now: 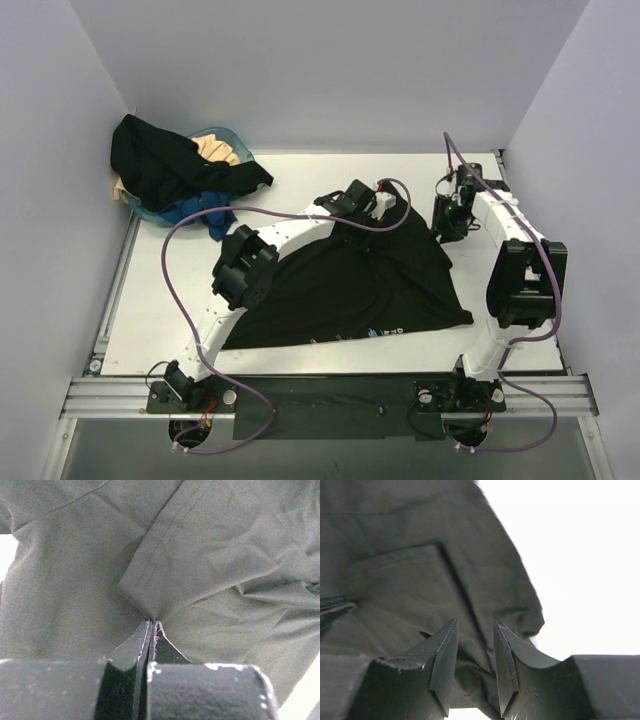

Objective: Fold and stack the t-shirts
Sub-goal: Fold the flattened tshirt in 1/3 of the way

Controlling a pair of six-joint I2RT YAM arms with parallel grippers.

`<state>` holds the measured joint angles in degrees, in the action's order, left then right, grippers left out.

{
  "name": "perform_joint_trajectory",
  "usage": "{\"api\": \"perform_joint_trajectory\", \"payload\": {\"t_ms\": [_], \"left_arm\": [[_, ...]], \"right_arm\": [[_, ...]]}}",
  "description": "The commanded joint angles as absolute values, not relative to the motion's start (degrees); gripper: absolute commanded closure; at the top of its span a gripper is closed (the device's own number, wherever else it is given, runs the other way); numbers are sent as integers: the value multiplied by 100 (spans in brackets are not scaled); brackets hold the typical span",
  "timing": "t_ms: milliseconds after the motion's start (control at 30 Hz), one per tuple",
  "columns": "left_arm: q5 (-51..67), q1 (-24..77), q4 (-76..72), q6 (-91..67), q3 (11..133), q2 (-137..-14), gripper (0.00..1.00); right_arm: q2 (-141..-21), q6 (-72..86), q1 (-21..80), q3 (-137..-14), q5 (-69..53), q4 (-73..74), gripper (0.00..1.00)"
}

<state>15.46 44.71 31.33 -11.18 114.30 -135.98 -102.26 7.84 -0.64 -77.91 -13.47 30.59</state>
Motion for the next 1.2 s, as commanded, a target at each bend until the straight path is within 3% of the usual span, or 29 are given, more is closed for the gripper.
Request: {"api": "perform_joint_trajectory", "payload": {"t_ms": [0,100,200,333,567,700,933,1067,1133,1167], "left_arm": [[1617,4500,2997,-1011,11373,-13377,100],[1696,4509,3049,-984,11399,-13368,97],[1635,4509,3260,-792,11540,-13307,56],[1608,4413,3673,-388,11969,-13026,37],[1784,3807,5631,1034,12008,-11956,34],[1837,3271,6003,2018,10523,-10701,34],[2136,3094,6433,4621,6537,-7870,35],[1733,3032,6163,5405,4959,-6841,27],[1504,3041,5742,5432,4457,-6567,23],[1381,3050,5513,5345,4160,-6505,20]], "right_arm": [[-9888,1054,-290,-7305,-1266,3978,71],[-9328,1571,-272,-6830,-1151,4368,67],[-8746,1906,-377,-6312,-1204,4648,61],[-8175,2329,-921,-6083,-1581,5018,59],[-7147,3515,-1897,-5048,-2275,4765,52],[-7014,4314,-2776,-4361,-2821,4281,52],[-7426,4895,-2821,-3991,-2734,3718,52],[-7611,4887,-3032,-3771,-2496,3674,62],[-7664,4878,-3330,-3543,-2566,3665,76],[-7681,4852,-3531,-3490,-2627,3691,88]]}}
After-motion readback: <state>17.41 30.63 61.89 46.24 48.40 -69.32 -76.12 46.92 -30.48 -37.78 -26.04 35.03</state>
